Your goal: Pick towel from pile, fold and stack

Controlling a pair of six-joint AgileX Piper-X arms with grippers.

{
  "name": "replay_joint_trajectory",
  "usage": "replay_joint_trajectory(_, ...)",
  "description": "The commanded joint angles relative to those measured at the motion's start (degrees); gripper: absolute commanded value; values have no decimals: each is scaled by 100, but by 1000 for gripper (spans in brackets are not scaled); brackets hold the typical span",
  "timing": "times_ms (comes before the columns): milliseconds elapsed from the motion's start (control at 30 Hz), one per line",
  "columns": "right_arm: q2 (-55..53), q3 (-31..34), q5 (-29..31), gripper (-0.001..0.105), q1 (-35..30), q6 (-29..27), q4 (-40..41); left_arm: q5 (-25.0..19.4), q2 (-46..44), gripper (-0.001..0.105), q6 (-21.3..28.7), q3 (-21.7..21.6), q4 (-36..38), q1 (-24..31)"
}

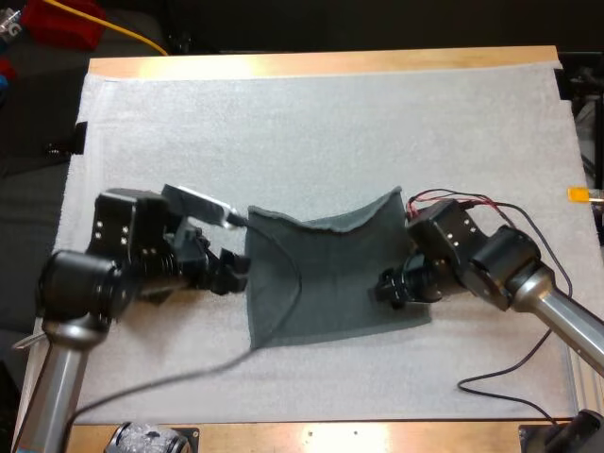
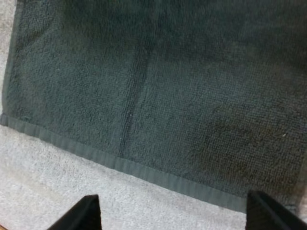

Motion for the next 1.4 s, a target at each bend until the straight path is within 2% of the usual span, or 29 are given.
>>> replay_joint_trajectory(0, -46, -10, 145, 52, 83, 32, 69, -206, -89, 66, -72, -34, 23, -167)
replay_joint_trajectory(100, -46, -10, 349, 32, 242, 30, -40, -429, -145, 66, -193, -34, 23, -469)
replay_joint_trajectory(167, -46, -10, 432, 23, 281, 35, -253, -485, -144, 66, -236, -34, 23, -649)
replay_joint_trajectory(433, 21, -10, 553, 2, 286, 187, -975, -750, -144, 66, -348, -34, 23, -969)
replay_joint_trajectory(1100, 1296, -41, 553, 1, 251, 220, -2013, -750, -144, 66, -361, -34, 15, -969)
replay_joint_trajectory(1367, 1877, -380, 314, 1, 12, 364, -2111, -750, -144, 66, -361, -34, 23, -969)
